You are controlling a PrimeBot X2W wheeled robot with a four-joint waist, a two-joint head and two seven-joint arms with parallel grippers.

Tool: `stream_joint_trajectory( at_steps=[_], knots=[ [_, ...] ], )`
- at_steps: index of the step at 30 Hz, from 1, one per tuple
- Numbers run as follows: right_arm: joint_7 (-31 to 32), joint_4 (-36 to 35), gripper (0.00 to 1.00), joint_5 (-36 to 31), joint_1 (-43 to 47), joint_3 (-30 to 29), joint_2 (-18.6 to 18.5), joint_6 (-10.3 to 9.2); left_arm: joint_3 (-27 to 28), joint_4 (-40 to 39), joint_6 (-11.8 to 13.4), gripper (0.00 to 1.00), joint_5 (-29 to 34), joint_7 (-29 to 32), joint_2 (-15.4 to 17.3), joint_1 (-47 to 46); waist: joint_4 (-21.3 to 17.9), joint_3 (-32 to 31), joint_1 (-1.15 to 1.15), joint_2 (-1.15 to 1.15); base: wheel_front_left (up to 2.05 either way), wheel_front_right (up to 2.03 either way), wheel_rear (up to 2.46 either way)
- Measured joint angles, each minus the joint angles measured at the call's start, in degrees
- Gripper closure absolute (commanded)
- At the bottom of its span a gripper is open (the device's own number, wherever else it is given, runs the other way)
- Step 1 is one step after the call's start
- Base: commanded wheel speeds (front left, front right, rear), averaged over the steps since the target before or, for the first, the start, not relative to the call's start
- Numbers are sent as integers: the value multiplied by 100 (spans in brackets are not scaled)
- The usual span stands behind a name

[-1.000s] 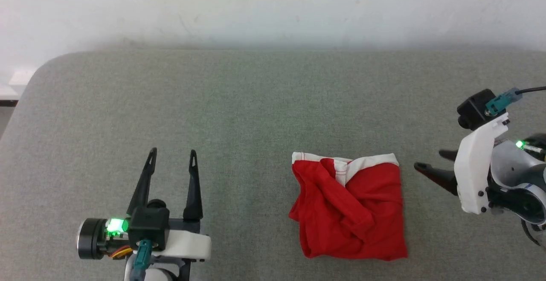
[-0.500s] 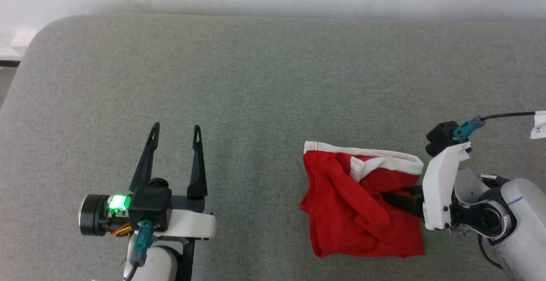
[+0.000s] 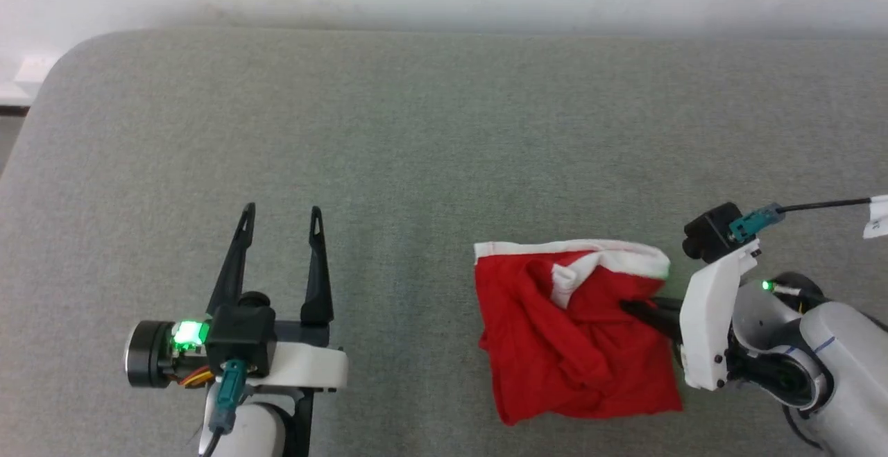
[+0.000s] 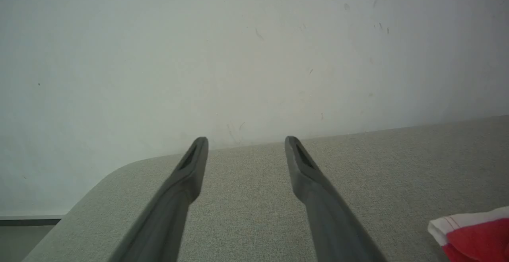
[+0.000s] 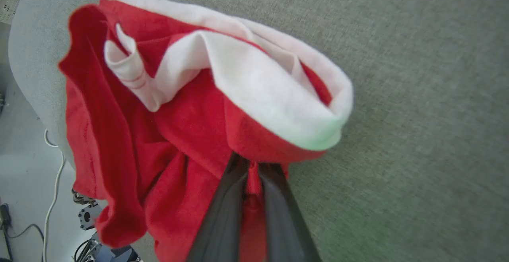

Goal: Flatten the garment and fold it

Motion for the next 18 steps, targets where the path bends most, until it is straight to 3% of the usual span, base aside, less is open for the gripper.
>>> stream_joint_trajectory(
  at_steps=[10,18],
  knots=[
    [-176,-1115,100,-327,-697,533,-1107,1,168,-113,58,0,15,0,75,130,-685,-91,0,0,0,0,0],
    [-237,-995,100,-590,-1189,460,-1768,1,304,-339,97,0,131,-1,259,8,-1442,196,0,0,0,0,0]
  ],
)
